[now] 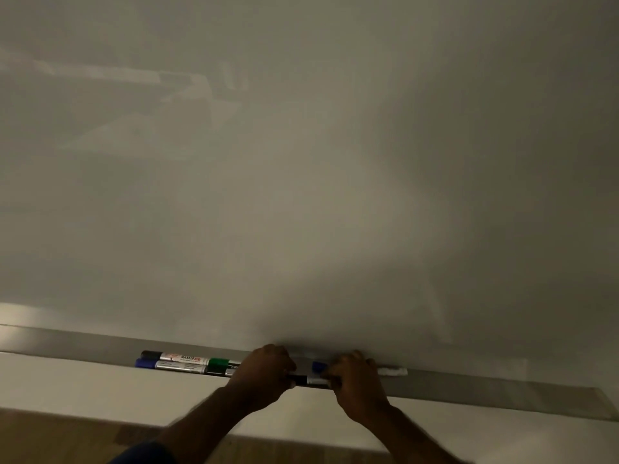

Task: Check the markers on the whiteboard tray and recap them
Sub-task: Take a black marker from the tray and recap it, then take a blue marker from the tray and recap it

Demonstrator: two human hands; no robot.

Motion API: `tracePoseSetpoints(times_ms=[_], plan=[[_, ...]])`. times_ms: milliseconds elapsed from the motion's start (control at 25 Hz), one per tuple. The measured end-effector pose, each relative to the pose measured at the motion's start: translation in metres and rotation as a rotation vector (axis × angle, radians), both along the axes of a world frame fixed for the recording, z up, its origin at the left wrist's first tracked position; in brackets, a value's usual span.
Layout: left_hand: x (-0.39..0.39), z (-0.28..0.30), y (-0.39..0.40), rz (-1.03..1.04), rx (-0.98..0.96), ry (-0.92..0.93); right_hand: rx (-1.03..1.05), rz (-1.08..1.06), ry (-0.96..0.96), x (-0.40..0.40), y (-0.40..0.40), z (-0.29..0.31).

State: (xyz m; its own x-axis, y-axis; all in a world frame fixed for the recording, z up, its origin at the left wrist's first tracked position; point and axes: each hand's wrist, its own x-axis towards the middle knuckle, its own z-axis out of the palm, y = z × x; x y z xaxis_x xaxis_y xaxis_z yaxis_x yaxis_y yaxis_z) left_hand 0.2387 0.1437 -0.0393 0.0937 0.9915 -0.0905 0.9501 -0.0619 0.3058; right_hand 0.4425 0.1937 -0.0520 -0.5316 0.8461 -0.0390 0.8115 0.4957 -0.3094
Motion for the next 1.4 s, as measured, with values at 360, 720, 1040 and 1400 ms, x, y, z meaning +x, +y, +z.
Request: tracePoseSetpoints(times_ms=[360,720,1040,1400], plan=[[-0.014,0.000,-0.002,0.045,0.084,-0.104,-0.011,0.021,0.007,-0.017,-0.006,-0.007],[0.019,-0.002,0.005,-0.099,0.150,0.098,0.079,-0.056,0.092,0.013,0.001,-0.001],[0.053,-0.005,0.026,-0.072,-0.004,0.274,0.076,-0.160,0.005,0.068,0.013,0.001],[0.050,-0.007,0.028,0.099,0.002,0.180,0.075,-0.178,-0.052,0.086,0.015,-0.004]])
